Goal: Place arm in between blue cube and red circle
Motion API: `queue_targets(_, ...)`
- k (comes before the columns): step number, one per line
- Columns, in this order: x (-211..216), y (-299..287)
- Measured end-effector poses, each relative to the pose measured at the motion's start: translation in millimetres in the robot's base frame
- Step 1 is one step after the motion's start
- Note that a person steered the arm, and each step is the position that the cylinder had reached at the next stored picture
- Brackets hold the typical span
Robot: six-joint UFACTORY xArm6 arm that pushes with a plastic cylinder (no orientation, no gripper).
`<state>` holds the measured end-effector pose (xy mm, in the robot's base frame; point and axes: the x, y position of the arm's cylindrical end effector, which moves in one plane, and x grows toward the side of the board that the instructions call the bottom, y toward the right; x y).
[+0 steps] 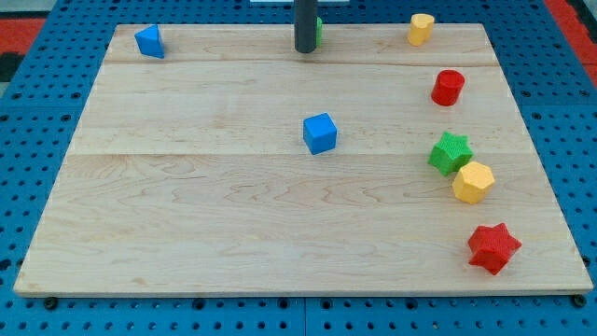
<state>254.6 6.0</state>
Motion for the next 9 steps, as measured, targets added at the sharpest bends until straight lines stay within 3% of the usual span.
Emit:
queue_targets(3, 10, -22)
queue_targets(5, 14, -2)
queue_targets(6, 43, 35)
queue_targets(7, 99, 73)
queue_targets(8, 134, 77)
queue_targets(9, 139, 31)
